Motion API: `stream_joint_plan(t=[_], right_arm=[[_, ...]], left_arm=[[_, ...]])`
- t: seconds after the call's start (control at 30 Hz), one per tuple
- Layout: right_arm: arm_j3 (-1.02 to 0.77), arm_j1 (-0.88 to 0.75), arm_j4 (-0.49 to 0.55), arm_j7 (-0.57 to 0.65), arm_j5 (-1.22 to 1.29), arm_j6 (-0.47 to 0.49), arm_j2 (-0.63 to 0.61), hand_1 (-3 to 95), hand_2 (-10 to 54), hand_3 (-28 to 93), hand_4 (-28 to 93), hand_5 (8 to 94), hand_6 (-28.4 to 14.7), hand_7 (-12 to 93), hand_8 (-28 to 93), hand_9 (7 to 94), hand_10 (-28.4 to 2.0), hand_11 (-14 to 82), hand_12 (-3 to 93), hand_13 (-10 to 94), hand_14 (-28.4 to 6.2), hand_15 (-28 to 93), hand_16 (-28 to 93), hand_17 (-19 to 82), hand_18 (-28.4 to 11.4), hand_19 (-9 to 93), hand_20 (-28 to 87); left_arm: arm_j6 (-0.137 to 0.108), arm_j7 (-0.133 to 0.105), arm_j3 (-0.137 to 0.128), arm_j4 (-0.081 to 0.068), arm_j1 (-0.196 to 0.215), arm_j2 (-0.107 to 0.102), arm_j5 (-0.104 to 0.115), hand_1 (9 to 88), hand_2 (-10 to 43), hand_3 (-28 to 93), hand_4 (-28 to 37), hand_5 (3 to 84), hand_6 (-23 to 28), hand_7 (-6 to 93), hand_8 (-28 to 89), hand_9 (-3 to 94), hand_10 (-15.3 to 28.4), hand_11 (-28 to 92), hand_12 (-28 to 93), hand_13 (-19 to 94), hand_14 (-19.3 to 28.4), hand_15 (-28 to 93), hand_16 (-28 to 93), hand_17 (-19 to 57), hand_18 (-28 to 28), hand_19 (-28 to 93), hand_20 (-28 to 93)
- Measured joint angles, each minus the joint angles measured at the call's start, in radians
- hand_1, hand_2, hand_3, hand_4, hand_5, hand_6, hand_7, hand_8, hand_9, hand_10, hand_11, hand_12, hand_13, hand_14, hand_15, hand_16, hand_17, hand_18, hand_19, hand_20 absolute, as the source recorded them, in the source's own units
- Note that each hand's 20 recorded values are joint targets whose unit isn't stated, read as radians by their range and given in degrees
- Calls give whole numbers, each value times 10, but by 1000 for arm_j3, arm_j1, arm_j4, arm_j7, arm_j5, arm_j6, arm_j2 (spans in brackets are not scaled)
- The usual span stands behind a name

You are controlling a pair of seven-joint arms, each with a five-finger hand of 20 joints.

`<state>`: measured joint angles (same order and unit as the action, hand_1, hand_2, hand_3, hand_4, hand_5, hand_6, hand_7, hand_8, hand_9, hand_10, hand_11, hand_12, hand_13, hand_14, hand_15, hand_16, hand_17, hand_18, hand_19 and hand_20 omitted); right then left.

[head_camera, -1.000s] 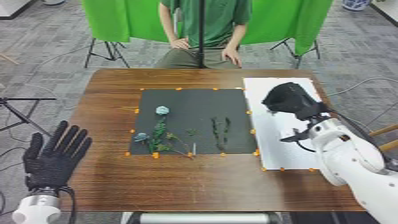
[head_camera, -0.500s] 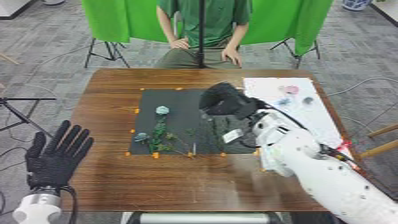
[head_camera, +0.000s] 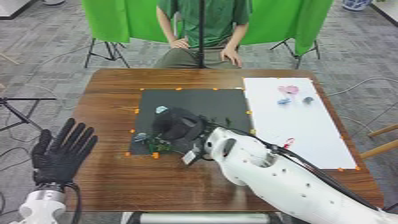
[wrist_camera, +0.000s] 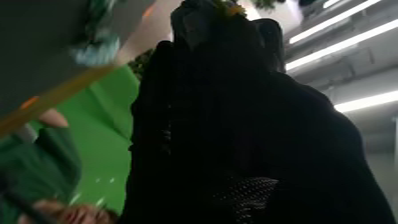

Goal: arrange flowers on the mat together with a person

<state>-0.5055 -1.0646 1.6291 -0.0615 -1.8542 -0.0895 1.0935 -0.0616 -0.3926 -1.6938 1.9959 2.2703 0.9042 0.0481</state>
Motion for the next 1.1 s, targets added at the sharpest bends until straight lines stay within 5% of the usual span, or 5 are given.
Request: stream_joint_plan(t=[0.23,0.33,0.57,0.73,1.1], right_arm=[[75,45,-61,52,-27,-90,48,696,-95,609,-283,607,42,371,-69,710,-55,70,326,684,5,165,452,306,-73,581,321],[62,42,-74,59,-37,-89,54,690,-95,608,-283,600,45,346,-88,680,-63,110,281,668,3,159,446,325,-83,469,391],[26,21,-77,73,-53,-54,50,675,-95,604,-283,593,50,317,-137,644,-68,162,211,645,-1,160,438,313,-92,459,395],[6,-5,-43,84,-75,8,41,581,-95,689,-283,550,41,292,-190,574,-70,136,160,602,-25,212,363,279,-111,482,357],[-249,-184,134,114,290,-6,28,425,-94,754,-272,447,-1,210,-149,446,-96,57,144,379,-81,108,217,207,-111,203,243]], left_arm=[[0,8,14,-11,-30,-5,0,243,116,699,-283,438,58,91,-93,402,140,150,75,289,147,277,-68,-29,120,256,113],[0,9,14,-11,-32,-5,-1,243,116,699,-283,438,59,91,-93,402,140,150,76,290,148,277,-67,-29,120,256,113],[0,9,11,-11,-29,-5,-1,243,116,700,-283,438,58,91,-93,402,140,150,76,290,147,277,-67,-28,120,256,113],[0,11,11,-11,-28,-5,-1,242,116,699,-283,438,58,91,-93,402,141,149,75,289,148,279,-67,-28,120,256,113],[0,17,-8,-3,-6,4,-1,241,115,701,-283,437,58,90,-93,402,141,149,76,290,147,277,-67,-28,120,255,113]])
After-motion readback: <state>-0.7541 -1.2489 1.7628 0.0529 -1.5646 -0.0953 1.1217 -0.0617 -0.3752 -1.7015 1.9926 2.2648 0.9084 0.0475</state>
